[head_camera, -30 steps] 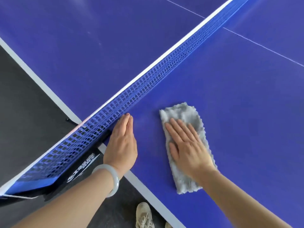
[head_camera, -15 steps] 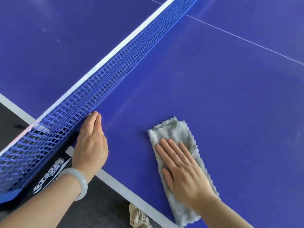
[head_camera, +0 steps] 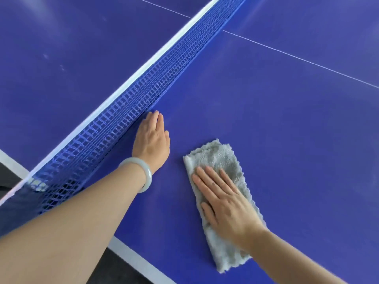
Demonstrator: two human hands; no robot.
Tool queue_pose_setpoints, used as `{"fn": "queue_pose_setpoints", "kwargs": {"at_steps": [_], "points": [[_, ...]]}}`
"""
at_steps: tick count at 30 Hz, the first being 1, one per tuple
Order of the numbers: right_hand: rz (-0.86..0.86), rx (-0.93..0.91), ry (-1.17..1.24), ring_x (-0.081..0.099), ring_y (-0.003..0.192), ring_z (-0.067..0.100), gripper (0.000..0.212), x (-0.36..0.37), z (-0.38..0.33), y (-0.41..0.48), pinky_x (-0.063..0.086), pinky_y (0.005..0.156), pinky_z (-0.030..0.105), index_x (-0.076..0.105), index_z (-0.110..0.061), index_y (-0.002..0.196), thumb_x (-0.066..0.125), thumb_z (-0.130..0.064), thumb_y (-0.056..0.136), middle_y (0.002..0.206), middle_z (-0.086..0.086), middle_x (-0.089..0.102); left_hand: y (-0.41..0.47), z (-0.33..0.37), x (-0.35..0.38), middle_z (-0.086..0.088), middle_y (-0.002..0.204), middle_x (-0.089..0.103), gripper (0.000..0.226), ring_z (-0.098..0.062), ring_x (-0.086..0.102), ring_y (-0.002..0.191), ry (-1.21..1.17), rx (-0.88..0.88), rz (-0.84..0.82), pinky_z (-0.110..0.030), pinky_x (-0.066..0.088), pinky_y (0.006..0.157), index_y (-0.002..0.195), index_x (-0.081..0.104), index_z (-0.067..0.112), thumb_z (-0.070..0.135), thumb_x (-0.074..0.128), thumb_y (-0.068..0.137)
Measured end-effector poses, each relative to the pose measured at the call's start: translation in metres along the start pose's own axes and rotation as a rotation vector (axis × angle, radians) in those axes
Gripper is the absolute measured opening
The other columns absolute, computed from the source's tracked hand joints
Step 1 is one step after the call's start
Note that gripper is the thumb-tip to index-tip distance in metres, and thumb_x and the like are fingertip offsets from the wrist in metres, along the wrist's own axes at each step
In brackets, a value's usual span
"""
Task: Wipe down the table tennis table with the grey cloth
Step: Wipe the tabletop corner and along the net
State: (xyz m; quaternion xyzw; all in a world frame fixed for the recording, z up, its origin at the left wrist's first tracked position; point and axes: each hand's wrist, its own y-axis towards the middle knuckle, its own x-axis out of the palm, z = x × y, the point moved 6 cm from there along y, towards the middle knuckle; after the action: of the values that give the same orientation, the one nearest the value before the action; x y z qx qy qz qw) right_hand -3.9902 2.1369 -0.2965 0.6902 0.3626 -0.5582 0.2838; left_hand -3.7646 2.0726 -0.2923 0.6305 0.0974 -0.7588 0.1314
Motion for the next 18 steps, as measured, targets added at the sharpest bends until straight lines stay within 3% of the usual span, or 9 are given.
{"fn": "queue_pose_setpoints", "kwargs": {"at_steps": [2, 3, 5, 7, 8, 11, 13, 18], "points": [[-0.036, -0.073, -0.007, 0.017, 0.152, 0.014, 0.057, -0.007, 0.041, -0.001, 0.015, 0.123, 0.041, 0.032, -0.022, 0.154, 0.04, -0.034, 0.099, 0.162, -0.005, 0.027, 0.005, -0.003, 0.004, -0.011, 0.162, 0.02, 0.055, -0.027, 0.015, 0.151, -0.014, -0.005, 0.023, -0.04, 0.014, 0.124, 0.153, 0.023, 0.002, 0.023, 0.035, 0.104], [-0.016, 0.009, -0.006, 0.019, 0.151, 0.014, 0.056, -0.014, 0.071, 0.002, 0.017, 0.123, 0.042, 0.032, -0.024, 0.154, 0.039, -0.035, 0.099, 0.161, -0.004, 0.03, 0.005, -0.005, 0.004, -0.01, 0.161, 0.022, 0.054, -0.027, 0.017, 0.15, -0.031, -0.012, 0.04, -0.041, 0.015, 0.124, 0.153, 0.025, 0.003, 0.023, 0.036, 0.103], [0.041, 0.339, 0.025, 0.011, 0.153, 0.012, 0.055, -0.032, 0.131, 0.011, 0.011, 0.124, 0.041, 0.026, -0.026, 0.155, 0.035, -0.033, 0.102, 0.163, -0.005, 0.024, 0.003, -0.007, 0.007, -0.009, 0.161, 0.025, 0.055, -0.025, 0.02, 0.15, -0.055, -0.022, 0.056, -0.041, 0.018, 0.123, 0.153, 0.027, 0.005, 0.023, 0.037, 0.102], [0.111, 0.568, 0.045, 0.004, 0.153, 0.012, 0.056, -0.038, 0.145, 0.03, 0.002, 0.125, 0.037, 0.021, -0.023, 0.158, 0.033, -0.028, 0.103, 0.165, -0.006, 0.014, 0.004, -0.008, 0.009, -0.007, 0.161, 0.024, 0.055, -0.024, 0.019, 0.15, -0.074, -0.029, 0.056, -0.04, 0.017, 0.123, 0.153, 0.027, 0.006, 0.024, 0.037, 0.102], [0.121, 0.549, 0.036, 0.003, 0.154, 0.014, 0.057, -0.034, 0.129, 0.043, 0.002, 0.125, 0.039, 0.02, -0.02, 0.158, 0.03, -0.027, 0.103, 0.166, -0.005, 0.012, 0.005, -0.009, 0.009, -0.007, 0.161, 0.024, 0.056, -0.023, 0.018, 0.151, -0.083, -0.034, 0.052, -0.039, 0.016, 0.124, 0.153, 0.027, 0.006, 0.024, 0.037, 0.102], [0.066, 0.147, -0.019, 0.003, 0.154, 0.017, 0.057, -0.011, 0.042, 0.083, 0.006, 0.125, 0.043, 0.018, -0.018, 0.159, 0.021, -0.03, 0.103, 0.166, -0.003, 0.013, 0.004, -0.008, 0.009, -0.007, 0.162, 0.023, 0.056, -0.023, 0.017, 0.151, -0.108, -0.029, 0.041, -0.039, 0.015, 0.124, 0.153, 0.028, 0.005, 0.023, 0.035, 0.101], [0.021, -0.009, -0.009, 0.009, 0.153, 0.017, 0.055, -0.001, 0.01, 0.111, 0.008, 0.125, 0.043, 0.025, -0.017, 0.157, 0.022, -0.032, 0.104, 0.164, -0.003, 0.019, 0.005, -0.009, 0.009, -0.006, 0.162, 0.023, 0.054, -0.021, 0.017, 0.151, -0.144, -0.037, 0.04, -0.037, 0.015, 0.123, 0.153, 0.029, 0.006, 0.018, 0.032, 0.101], [-0.054, -0.106, 0.021, -0.003, 0.153, 0.009, 0.056, -0.013, 0.052, 0.191, -0.009, 0.124, 0.033, 0.015, -0.026, 0.159, 0.02, -0.037, 0.105, 0.165, -0.011, 0.008, 0.004, -0.011, 0.007, 0.0, 0.161, 0.024, 0.055, -0.017, 0.021, 0.149, -0.18, -0.084, 0.037, -0.036, 0.019, 0.123, 0.153, 0.03, 0.011, 0.009, 0.035, 0.098]]}}
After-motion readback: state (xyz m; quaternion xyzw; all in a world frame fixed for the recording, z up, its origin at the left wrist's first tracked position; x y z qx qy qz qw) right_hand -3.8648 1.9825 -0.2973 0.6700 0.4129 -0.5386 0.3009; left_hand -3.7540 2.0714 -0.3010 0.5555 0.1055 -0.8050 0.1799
